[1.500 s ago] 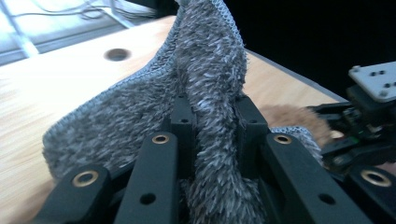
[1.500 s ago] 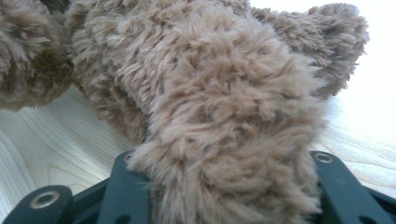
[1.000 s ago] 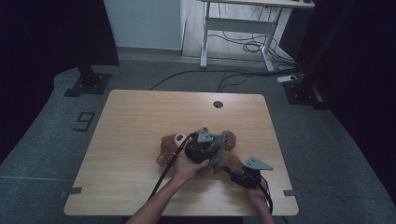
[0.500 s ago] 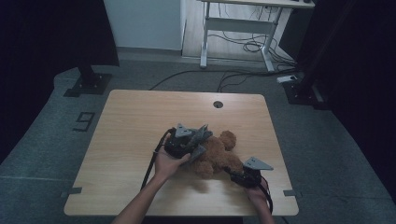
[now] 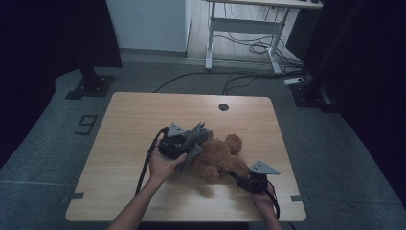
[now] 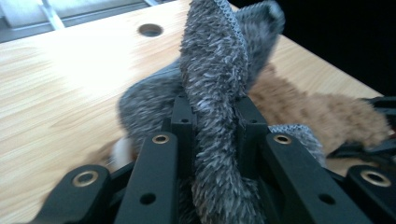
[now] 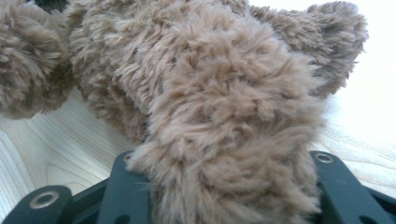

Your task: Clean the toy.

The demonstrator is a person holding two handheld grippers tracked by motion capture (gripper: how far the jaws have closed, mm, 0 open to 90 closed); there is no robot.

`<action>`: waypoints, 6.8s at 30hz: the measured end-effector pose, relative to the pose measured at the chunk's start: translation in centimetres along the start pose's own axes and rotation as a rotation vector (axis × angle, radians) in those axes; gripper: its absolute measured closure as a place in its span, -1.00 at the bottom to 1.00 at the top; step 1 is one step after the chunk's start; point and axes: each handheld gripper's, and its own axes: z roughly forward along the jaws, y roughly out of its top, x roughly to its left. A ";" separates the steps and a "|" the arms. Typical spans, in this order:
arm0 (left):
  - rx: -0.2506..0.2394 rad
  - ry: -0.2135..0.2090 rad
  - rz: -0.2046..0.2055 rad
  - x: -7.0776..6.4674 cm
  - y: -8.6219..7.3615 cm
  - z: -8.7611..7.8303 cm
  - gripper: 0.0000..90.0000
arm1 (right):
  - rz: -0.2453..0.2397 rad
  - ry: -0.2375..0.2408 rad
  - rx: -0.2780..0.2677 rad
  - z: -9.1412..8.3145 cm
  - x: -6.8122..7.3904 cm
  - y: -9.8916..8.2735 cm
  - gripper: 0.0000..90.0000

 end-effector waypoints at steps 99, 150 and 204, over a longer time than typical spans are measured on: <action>-0.013 0.024 -0.067 3.7 -3.2 0.2 0.66 | 0.032 0.023 -0.048 -1.7 0.2 1.2 -0.23; -0.139 -0.035 -0.084 2.3 -6.6 -3.4 0.66 | 0.014 0.138 0.021 3.6 2.5 5.3 0.31; -0.033 0.157 -0.128 7.3 -7.1 -4.0 0.66 | -0.186 0.078 -0.029 4.2 2.4 2.2 0.14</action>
